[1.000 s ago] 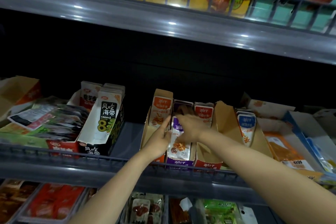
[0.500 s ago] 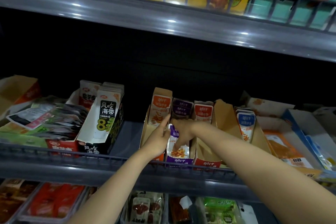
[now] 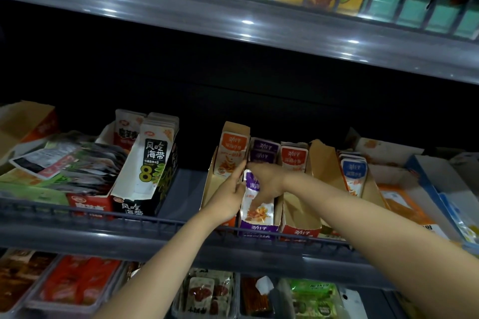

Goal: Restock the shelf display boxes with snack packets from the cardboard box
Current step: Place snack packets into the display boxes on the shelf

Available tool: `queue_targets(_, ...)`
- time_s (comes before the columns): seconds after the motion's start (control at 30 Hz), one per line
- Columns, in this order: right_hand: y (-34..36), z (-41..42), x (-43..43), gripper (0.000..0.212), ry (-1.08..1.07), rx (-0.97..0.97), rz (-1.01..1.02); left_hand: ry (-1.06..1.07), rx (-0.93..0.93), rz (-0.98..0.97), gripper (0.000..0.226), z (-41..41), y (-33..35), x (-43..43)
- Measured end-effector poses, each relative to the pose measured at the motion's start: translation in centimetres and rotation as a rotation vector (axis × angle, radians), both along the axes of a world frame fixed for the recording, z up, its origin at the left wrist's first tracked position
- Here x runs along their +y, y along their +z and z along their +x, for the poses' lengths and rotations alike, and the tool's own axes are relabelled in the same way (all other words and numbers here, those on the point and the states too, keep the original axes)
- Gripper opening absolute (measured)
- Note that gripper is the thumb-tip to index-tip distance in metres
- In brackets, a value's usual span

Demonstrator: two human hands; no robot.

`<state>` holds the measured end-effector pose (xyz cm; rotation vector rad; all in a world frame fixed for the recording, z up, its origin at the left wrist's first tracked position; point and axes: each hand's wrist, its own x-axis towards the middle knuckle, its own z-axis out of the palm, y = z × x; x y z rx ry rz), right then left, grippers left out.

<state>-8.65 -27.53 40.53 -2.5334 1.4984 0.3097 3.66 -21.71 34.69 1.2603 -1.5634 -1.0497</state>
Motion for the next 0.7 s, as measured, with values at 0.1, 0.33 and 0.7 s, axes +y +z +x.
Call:
queue_targets(0.1, 1.0, -0.4, 0.1, 0.065, -0.011, -0.122, -0.330, 0.002, -0.001, -0.007, 0.056, 0.1, -0.2, -0.1)
queue_targets(0.33, 0.3, -0.6, 0.0, 0.044, -0.012, -0.110, -0.351, -0.013, 0.024, -0.007, 0.054, -0.1, 0.4, 0.6)
queue_targets(0.7, 0.3, 0.7, -0.3, 0.058, -0.072, 0.021, -0.139, -0.014, 0.000, -0.013, 0.054, -0.1, 0.5, 0.7)
